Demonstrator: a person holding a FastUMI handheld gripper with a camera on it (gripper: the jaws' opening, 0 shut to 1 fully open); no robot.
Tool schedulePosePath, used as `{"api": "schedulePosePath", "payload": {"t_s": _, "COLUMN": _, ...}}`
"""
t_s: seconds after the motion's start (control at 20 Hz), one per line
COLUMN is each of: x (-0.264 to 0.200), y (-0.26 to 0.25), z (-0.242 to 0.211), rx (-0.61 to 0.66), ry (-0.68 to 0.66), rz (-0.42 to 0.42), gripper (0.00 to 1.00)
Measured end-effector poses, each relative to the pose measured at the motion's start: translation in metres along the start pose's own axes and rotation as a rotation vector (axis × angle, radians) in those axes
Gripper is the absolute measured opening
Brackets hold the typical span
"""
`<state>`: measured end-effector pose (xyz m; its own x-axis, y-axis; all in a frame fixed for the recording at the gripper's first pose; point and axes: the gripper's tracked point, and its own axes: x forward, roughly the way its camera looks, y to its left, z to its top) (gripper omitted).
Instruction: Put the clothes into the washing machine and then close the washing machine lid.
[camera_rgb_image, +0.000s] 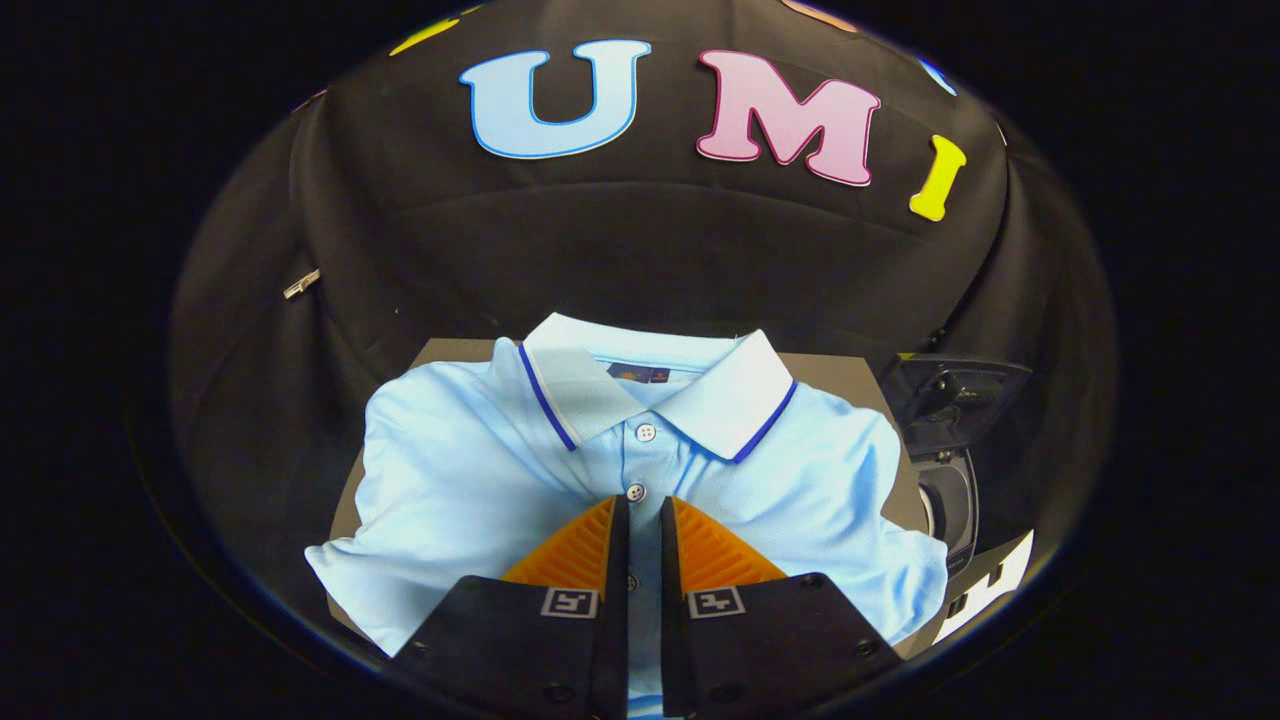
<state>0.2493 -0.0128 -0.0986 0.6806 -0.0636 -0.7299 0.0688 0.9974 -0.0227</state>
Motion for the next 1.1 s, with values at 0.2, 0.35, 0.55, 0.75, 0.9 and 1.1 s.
{"api": "schedulePosePath", "payload": {"t_s": 0.2, "x": -0.002, "y": 0.001, "z": 0.002, "rx": 0.012, "ry": -0.008, "rz": 0.004, "gripper": 0.05}}
{"api": "schedulePosePath", "payload": {"t_s": 0.35, "x": -0.002, "y": 0.001, "z": 0.002, "rx": 0.002, "ry": -0.019, "rz": -0.001, "gripper": 0.05}}
{"api": "schedulePosePath", "payload": {"t_s": 0.55, "x": -0.004, "y": 0.002, "z": 0.004, "rx": 0.044, "ry": -0.034, "rz": 0.018, "gripper": 0.05}}
{"api": "schedulePosePath", "payload": {"t_s": 0.75, "x": -0.014, "y": 0.003, "z": 0.011, "rx": 0.075, "ry": -0.072, "rz": 0.031, "gripper": 0.05}}
{"api": "schedulePosePath", "payload": {"t_s": 0.9, "x": -0.027, "y": 0.004, "z": 0.021, "rx": 0.055, "ry": -0.102, "rz": 0.024, "gripper": 0.05}}
{"api": "schedulePosePath", "payload": {"t_s": 1.1, "x": -0.052, "y": 0.006, "z": 0.032, "rx": 0.04, "ry": -0.148, "rz": 0.025, "gripper": 0.05}}
